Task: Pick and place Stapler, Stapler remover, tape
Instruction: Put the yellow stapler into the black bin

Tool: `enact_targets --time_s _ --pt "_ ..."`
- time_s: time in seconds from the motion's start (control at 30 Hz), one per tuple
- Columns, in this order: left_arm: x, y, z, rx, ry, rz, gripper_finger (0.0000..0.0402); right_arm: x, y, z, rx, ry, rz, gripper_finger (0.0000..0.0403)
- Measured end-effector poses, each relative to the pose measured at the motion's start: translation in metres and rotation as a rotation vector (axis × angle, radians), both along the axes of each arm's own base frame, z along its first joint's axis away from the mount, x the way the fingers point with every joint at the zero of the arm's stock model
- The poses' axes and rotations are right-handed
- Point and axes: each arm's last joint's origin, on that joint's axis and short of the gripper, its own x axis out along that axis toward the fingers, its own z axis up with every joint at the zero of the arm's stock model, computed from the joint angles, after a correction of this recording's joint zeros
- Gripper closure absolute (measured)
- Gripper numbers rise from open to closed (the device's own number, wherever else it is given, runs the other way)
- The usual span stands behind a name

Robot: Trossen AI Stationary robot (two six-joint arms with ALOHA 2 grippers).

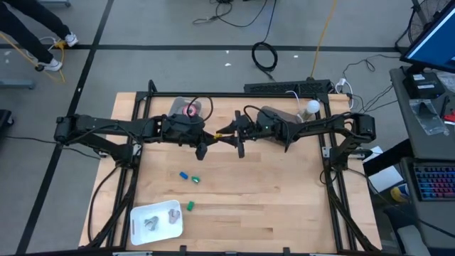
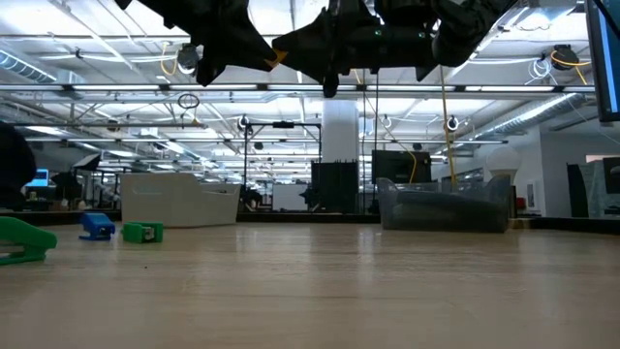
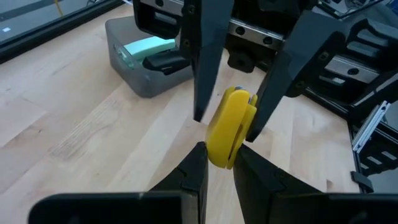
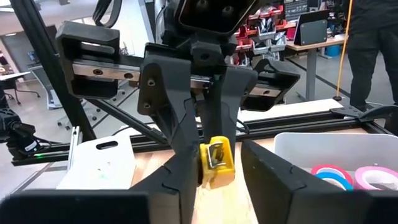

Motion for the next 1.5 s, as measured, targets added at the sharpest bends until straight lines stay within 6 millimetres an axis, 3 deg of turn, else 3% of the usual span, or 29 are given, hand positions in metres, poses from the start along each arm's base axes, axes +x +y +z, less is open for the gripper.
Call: enact_targets --time_s 0.33,0.9,1.3,1.5 --pt "0.000 0.000 0.000 -0.001 0.001 0.000 0.0339 0.000 0.000 -0.002 -0.005 0.015 0.004 0.0341" --pt "0.000 0.000 -0.001 -0.002 0.011 -0.003 0.0335 0.000 0.000 -0.002 -0.008 0.015 0.000 0.0347" --pt "-0.001 -0.001 -0.003 -0.007 0.030 -0.018 0.0223 -0.001 -0.001 -0.003 -0.003 0.031 -0.006 0.0348" --pt "-0.007 -0.003 -0.011 -0.054 0.133 -0.082 0.0189 -0.009 -0.009 -0.001 -0.035 0.101 -0.032 0.0348"
